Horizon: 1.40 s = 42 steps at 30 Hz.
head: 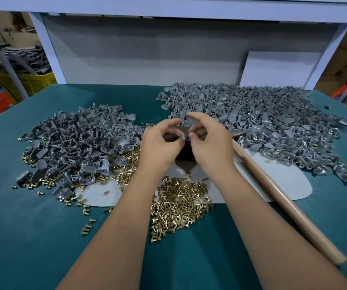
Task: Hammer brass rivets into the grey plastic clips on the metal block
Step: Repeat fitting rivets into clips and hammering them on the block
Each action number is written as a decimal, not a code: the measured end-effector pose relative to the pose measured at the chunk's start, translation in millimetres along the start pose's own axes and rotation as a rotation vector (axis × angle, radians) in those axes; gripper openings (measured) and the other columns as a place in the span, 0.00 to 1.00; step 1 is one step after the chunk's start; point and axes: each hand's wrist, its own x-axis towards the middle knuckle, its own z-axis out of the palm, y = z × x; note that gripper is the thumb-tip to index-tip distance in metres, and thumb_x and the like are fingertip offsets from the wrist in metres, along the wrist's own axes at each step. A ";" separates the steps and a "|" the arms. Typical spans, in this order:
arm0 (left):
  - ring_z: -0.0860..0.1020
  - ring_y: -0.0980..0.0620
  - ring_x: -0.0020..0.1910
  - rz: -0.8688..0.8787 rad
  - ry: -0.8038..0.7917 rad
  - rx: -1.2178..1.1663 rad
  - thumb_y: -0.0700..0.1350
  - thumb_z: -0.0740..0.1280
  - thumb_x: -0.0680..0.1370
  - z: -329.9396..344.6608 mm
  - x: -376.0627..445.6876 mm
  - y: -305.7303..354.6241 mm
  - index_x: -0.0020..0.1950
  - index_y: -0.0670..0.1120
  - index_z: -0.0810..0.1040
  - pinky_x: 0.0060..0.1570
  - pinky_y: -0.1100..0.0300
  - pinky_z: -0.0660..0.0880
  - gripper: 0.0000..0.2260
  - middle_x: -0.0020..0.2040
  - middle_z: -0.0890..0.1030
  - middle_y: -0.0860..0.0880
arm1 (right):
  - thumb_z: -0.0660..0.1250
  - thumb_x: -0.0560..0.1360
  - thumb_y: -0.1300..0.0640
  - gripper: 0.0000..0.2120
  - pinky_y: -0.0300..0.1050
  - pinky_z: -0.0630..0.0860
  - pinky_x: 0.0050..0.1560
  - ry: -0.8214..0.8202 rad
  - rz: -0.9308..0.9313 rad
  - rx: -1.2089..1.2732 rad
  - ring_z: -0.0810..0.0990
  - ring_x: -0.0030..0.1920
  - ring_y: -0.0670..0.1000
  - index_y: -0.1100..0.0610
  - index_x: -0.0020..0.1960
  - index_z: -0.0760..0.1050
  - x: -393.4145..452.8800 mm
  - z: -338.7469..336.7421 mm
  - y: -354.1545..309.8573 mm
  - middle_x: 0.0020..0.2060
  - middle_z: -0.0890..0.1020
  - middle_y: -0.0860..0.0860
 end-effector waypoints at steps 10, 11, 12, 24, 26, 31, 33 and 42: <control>0.81 0.53 0.53 -0.015 -0.020 -0.004 0.37 0.72 0.74 -1.8 -1.7 2.8 0.63 0.48 0.79 0.64 0.49 0.74 0.18 0.43 0.84 0.52 | 0.64 0.74 0.66 0.28 0.49 0.75 0.48 -0.089 -0.110 -0.198 0.73 0.48 0.47 0.40 0.68 0.69 2.5 -1.1 -1.4 0.40 0.76 0.40; 0.81 0.53 0.53 -0.015 -0.017 -0.001 0.38 0.72 0.74 -1.5 -1.9 3.5 0.63 0.48 0.79 0.64 0.49 0.73 0.18 0.44 0.84 0.52 | 0.64 0.74 0.66 0.28 0.50 0.75 0.50 -0.094 -0.086 -0.185 0.74 0.48 0.47 0.41 0.67 0.70 3.9 -1.0 -1.0 0.40 0.77 0.40; 0.81 0.53 0.54 -0.018 -0.015 0.005 0.39 0.72 0.74 -1.2 -1.8 4.0 0.63 0.49 0.79 0.65 0.50 0.72 0.18 0.44 0.84 0.52 | 0.64 0.74 0.66 0.27 0.51 0.76 0.51 -0.097 -0.065 -0.172 0.75 0.48 0.48 0.41 0.67 0.71 5.2 -0.6 -0.5 0.41 0.78 0.40; 0.80 0.60 0.52 0.000 0.000 0.043 0.39 0.72 0.75 -1.9 -4.1 5.7 0.62 0.49 0.80 0.66 0.53 0.71 0.16 0.43 0.84 0.55 | 0.63 0.76 0.63 0.13 0.32 0.70 0.46 -0.043 0.131 0.240 0.77 0.48 0.37 0.49 0.54 0.79 5.4 -9.6 8.9 0.45 0.82 0.42; 0.80 0.59 0.52 -0.007 -0.003 0.042 0.39 0.72 0.75 -1.9 -4.6 6.6 0.62 0.49 0.80 0.65 0.53 0.73 0.16 0.43 0.84 0.55 | 0.64 0.76 0.60 0.08 0.35 0.72 0.45 -0.063 0.118 0.164 0.77 0.46 0.39 0.50 0.48 0.80 5.9 -7.6 5.8 0.44 0.81 0.43; 0.81 0.56 0.52 -0.015 -0.006 0.047 0.38 0.71 0.75 -1.9 -5.1 7.8 0.62 0.48 0.81 0.62 0.51 0.76 0.16 0.45 0.84 0.52 | 0.68 0.75 0.57 0.05 0.45 0.73 0.49 -0.079 0.023 -0.097 0.76 0.47 0.49 0.50 0.40 0.76 6.4 -0.8 3.3 0.41 0.76 0.46; 0.81 0.56 0.52 -0.017 -0.008 0.050 0.39 0.71 0.75 -2.2 -5.1 7.8 0.62 0.47 0.81 0.62 0.52 0.75 0.16 0.45 0.84 0.51 | 0.68 0.75 0.57 0.04 0.45 0.73 0.49 -0.064 0.021 -0.125 0.76 0.47 0.49 0.52 0.41 0.77 6.7 0.1 3.2 0.40 0.75 0.45; 0.80 0.60 0.50 0.014 -0.017 0.066 0.41 0.72 0.75 -2.6 -5.0 4.6 0.59 0.51 0.81 0.58 0.62 0.74 0.14 0.45 0.84 0.53 | 0.68 0.75 0.59 0.04 0.45 0.71 0.44 -0.054 0.057 -0.146 0.76 0.43 0.50 0.56 0.41 0.79 8.7 2.6 0.7 0.39 0.80 0.49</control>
